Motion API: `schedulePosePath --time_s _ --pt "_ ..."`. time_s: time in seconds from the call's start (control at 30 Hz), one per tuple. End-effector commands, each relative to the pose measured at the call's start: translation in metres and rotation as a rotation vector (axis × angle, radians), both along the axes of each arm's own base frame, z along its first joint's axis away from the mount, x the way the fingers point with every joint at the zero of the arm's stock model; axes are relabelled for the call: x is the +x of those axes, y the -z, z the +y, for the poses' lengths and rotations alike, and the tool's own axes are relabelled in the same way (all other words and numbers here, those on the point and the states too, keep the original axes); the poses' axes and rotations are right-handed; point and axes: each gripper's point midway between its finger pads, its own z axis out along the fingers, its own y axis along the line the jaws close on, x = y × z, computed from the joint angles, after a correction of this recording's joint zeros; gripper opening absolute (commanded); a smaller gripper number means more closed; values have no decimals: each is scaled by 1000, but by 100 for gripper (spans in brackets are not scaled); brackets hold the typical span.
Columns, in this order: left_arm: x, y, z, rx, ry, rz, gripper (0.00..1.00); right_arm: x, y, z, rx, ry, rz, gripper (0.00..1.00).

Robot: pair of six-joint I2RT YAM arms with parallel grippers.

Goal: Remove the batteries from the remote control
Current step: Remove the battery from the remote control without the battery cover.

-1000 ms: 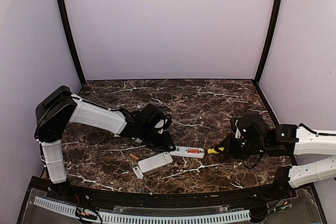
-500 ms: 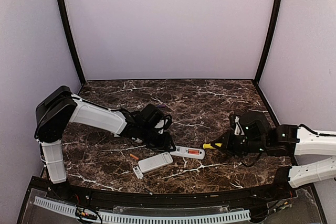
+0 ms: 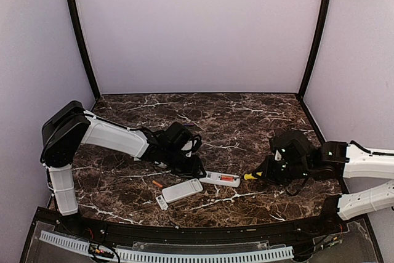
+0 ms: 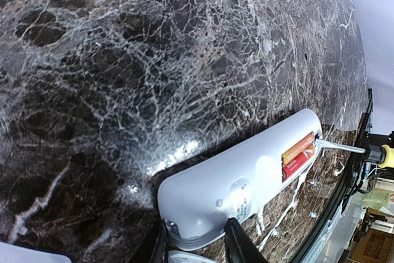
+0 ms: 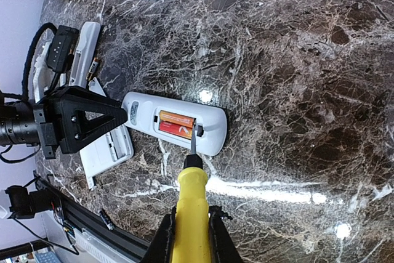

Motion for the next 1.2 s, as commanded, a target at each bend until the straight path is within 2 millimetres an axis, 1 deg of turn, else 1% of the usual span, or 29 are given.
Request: schedulePosePath --time_s 0.0,0.2,0.77,1.17 --pt "-6 -10 1 -7 21 0 31 1 -1 1 -10 -3 2 0" --pt "-6 -10 1 -6 20 -1 30 1 -2 5 -6 -16 5 0" --pt "-5 -11 0 -10 23 -2 30 -1 -11 0 0 -7 1 0" --pt "-5 -11 -1 -11 25 -2 30 0 -11 7 30 -22 -2 0"
